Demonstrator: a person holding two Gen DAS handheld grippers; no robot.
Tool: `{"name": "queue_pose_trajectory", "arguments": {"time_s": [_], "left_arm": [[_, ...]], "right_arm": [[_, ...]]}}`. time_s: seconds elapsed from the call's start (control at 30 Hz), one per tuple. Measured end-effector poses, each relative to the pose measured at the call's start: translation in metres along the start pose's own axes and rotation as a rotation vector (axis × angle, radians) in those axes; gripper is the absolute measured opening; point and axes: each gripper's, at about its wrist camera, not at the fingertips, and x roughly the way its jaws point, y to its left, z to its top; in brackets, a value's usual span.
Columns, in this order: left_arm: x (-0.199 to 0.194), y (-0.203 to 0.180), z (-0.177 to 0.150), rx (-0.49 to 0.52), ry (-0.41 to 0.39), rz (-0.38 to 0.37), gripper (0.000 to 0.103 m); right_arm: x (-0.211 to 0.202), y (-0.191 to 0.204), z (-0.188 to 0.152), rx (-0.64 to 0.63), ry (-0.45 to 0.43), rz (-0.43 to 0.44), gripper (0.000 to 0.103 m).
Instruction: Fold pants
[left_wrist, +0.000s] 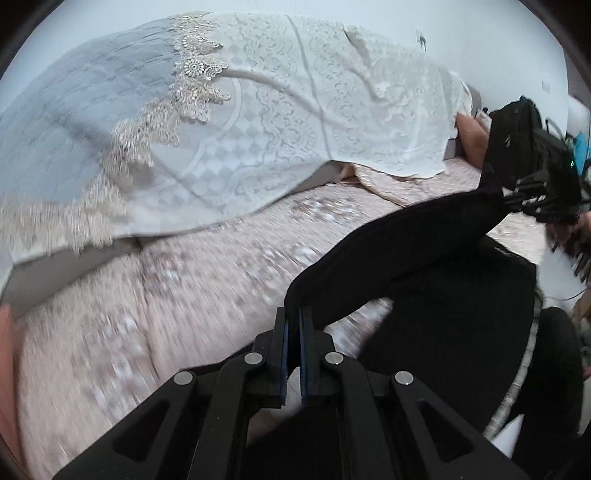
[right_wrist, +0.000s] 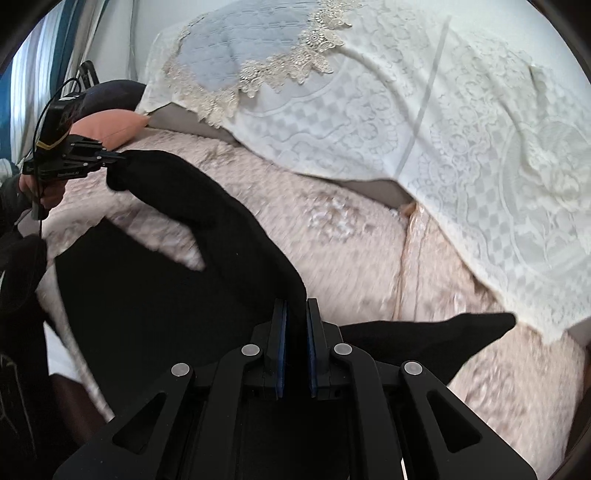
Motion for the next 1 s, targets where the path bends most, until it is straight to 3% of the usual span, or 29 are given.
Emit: {"name": "queue_pose_trajectory", "arguments": {"time_s": [0.3, 0.47, 0.57, 0.67, 0.8, 0.87, 1.0], "left_arm": [[-0.011, -0.043, -0.093, -0.098, 0.129, -0.048, 0.006], [-0.014, -0.049, -0.119, -0.189, 0.177, -0.063, 0.010], [-0.021, -0.045, -0.134, -0.287, 0.195, -0.080, 0.014], [-0.037, -0.035, -0.148, -0.399, 0.190, -0.069, 0.014], [-0.061, -0.013, -0.168, -0.588, 0.143, -0.003, 0.018], [-0.065, -0.005, -0.177, -0.681, 0.128, 0.006, 0.032], [-0.054, -0.004, -0.184, -0.796, 0.133, -0.044, 0.039]], "right_arm": [[-0.006, 0.032, -0.095, 0.144, 0.126, 0.059, 0.007], [-0.002, 0.038, -0.128, 0.207, 0.173, 0.084, 0.006], [0.002, 0.041, -0.135, 0.239, 0.190, 0.079, 0.010], [0.000, 0.047, -0.137, 0.247, 0.209, 0.052, 0.024], [-0.014, 0.045, -0.145, 0.297, 0.188, 0.039, 0.040], [-0.024, 0.036, -0.151, 0.386, 0.151, 0.021, 0.040], [-0.039, 0.020, -0.163, 0.578, 0.072, 0.021, 0.040]]}}
